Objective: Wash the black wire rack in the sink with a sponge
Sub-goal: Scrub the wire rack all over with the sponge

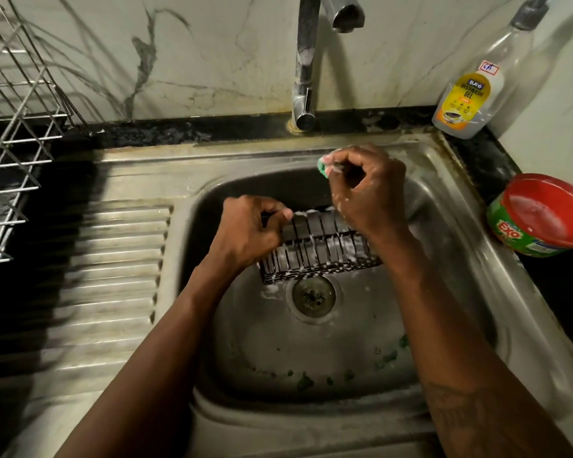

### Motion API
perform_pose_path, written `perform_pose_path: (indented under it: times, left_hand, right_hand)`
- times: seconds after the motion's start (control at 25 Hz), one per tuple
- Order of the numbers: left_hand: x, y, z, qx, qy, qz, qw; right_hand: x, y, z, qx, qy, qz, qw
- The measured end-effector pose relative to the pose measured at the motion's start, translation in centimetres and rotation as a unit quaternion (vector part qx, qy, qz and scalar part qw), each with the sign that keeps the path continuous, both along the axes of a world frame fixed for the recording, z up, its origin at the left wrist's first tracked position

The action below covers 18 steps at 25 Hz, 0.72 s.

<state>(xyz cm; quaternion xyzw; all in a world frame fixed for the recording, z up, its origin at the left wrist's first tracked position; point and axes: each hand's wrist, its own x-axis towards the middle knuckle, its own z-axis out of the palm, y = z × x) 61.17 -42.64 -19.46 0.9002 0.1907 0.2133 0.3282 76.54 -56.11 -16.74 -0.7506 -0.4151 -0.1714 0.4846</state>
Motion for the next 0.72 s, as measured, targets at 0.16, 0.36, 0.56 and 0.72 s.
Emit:
perform_pose_path:
  times: [0.16,0.36,0.56,0.72]
  left_hand:
    - [0.5,0.9,-0.8,-0.023,-0.004,0.102,0.995]
    - [-0.2,1.3,-1.1,-0.059,0.063,0.084,0.993]
    - [-1.9,4.7,-1.4,-0.237,0.106,-0.058,0.964]
    - [-1.3,3.8,-1.2,-0.179,0.132,-0.027,0.975]
  right_hand:
    - [-1.3,0.7,-1.2,-0.105,-0.005,0.048,0.993]
    - [-1.9,1.6,-3.5,-0.236,-0.015,0.017,0.971]
    - [-1.4,1.3,-3.1,-0.188,0.03,0.006,0.982]
    - [-3.5,2.1,-2.8,-0.153,0.075,0.018,0.985]
